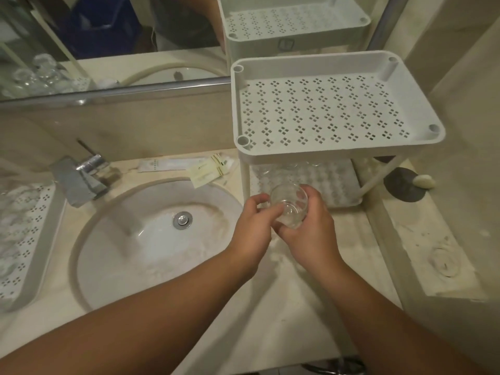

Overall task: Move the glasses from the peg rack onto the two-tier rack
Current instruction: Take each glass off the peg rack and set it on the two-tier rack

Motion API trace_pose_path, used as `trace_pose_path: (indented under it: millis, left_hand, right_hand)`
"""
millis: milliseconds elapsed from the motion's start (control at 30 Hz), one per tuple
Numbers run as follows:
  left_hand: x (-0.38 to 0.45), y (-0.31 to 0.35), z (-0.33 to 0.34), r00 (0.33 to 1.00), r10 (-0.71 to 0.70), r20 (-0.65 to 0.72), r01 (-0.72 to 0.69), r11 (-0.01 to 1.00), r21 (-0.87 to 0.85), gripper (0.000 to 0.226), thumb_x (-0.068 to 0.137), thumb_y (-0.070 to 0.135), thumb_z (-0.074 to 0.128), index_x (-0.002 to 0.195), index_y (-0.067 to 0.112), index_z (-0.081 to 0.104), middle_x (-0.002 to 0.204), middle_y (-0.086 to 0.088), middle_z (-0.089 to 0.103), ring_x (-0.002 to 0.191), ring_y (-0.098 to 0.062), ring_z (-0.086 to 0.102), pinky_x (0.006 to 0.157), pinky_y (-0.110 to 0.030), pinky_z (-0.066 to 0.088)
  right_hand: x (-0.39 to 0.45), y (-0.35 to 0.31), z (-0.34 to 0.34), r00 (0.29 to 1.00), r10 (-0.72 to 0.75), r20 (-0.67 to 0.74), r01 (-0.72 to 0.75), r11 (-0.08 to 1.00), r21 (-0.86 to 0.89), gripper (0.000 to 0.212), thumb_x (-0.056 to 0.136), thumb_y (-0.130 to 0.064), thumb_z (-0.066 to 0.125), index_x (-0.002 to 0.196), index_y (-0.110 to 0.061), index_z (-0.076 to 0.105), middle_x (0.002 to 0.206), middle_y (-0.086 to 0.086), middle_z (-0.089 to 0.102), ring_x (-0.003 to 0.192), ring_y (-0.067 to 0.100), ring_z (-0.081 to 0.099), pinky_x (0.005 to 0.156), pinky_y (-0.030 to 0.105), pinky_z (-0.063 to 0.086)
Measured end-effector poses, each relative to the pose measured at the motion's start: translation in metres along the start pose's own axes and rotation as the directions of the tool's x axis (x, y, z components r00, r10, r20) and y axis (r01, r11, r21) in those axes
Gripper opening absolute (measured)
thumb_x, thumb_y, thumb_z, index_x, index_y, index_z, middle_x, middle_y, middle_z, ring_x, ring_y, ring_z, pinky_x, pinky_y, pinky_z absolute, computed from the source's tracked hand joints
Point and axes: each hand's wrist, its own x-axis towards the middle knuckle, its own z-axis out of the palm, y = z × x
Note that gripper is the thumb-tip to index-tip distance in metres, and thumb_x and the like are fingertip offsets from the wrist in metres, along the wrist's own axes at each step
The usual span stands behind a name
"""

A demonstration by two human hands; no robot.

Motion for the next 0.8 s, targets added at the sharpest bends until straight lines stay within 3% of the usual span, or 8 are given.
trace_pose_path:
  millis: [133,233,267,300,400,500,633,800]
  left_hand:
    - [0.008,-0.007,-0.001,0.997,-0.072,-0.037,0.069,0.994,-0.081,0.053,0.067,0.046,0.061,0.119,0.033,0.060,0.108,0.007,0.066,0.104,-0.013,0.064,0.079,-0.034,0.046]
    - [0.014,-0.007,-0.001,0.997,-0.078,-0.015,0.076,0.991,-0.112,0.008,0.067,0.037,0.062,0.071,0.038,0.069,0.082,0.012,0.068,0.094,-0.014,0.067,0.079,-0.036,0.046]
    - [0.016,-0.008,-0.002,0.997,-0.081,-0.008,0.079,0.986,-0.146,0.004,0.067,0.033,0.063,0.069,0.035,0.067,0.081,0.010,0.068,0.093,-0.016,0.066,0.078,-0.036,0.046]
    - [0.018,-0.008,-0.002,0.997,-0.081,-0.003,0.079,0.981,-0.177,0.008,0.068,0.030,0.064,0.075,0.031,0.066,0.086,0.009,0.069,0.095,-0.018,0.065,0.076,-0.036,0.046]
    - [0.023,-0.009,-0.001,0.995,-0.103,-0.001,0.101,0.976,-0.194,0.045,0.067,0.031,0.066,0.112,0.030,0.063,0.113,0.006,0.070,0.107,-0.017,0.067,0.075,-0.034,0.052]
    - [0.027,-0.009,0.000,0.993,-0.121,0.002,0.120,0.983,-0.141,0.085,0.065,0.033,0.067,0.146,0.034,0.043,0.128,0.006,0.064,0.110,-0.017,0.065,0.076,-0.033,0.053]
    - [0.031,-0.008,-0.002,0.989,-0.141,0.040,0.144,0.985,-0.097,0.106,0.054,0.037,0.066,0.154,0.041,0.029,0.136,0.008,0.056,0.107,-0.019,0.065,0.075,-0.033,0.054]
    - [0.036,-0.008,-0.004,0.977,-0.190,0.096,0.198,0.977,-0.081,0.106,0.059,0.033,0.062,0.155,0.046,0.020,0.141,0.007,0.051,0.104,-0.022,0.065,0.072,-0.033,0.054]
  right_hand:
    - [0.018,0.005,0.009,1.000,-0.012,0.004,0.012,1.000,-0.015,0.092,0.067,-0.035,0.088,0.143,-0.026,0.037,0.140,-0.002,0.045,0.121,0.011,0.050,0.092,0.024,0.044]
    - [0.035,0.005,0.015,1.000,-0.017,0.008,0.017,1.000,-0.019,0.088,0.068,-0.032,0.087,0.142,-0.027,0.039,0.140,0.003,0.038,0.117,0.014,0.052,0.087,0.018,0.041]
    - [0.041,0.005,0.017,1.000,-0.013,0.008,0.014,0.999,-0.035,0.087,0.069,-0.034,0.086,0.142,-0.027,0.038,0.138,0.004,0.038,0.115,0.015,0.052,0.086,0.018,0.040]
    - [0.047,0.005,0.019,1.000,-0.008,0.015,0.009,0.998,-0.057,0.087,0.071,-0.037,0.084,0.143,-0.028,0.037,0.137,0.004,0.040,0.115,0.015,0.052,0.086,0.019,0.039]
    - [0.061,0.007,0.026,0.997,0.002,0.081,0.005,0.997,-0.081,0.086,0.073,-0.034,0.082,0.144,-0.031,0.033,0.136,0.004,0.042,0.118,0.017,0.048,0.086,0.022,0.038]
    - [0.069,0.008,0.035,0.994,-0.016,0.104,0.025,0.996,-0.087,0.083,0.075,-0.029,0.083,0.143,-0.027,0.035,0.139,0.002,0.043,0.121,0.016,0.047,0.087,0.020,0.034]
    - [0.076,0.009,0.042,0.993,0.015,0.119,-0.005,0.996,-0.090,0.082,0.076,-0.033,0.082,0.143,-0.023,0.036,0.137,0.001,0.046,0.122,0.017,0.049,0.085,0.019,0.034]
    - [0.085,0.011,0.049,0.989,0.034,0.146,-0.020,0.995,-0.095,0.076,0.074,-0.031,0.083,0.138,-0.027,0.042,0.133,-0.004,0.051,0.119,0.016,0.051,0.086,0.023,0.040]
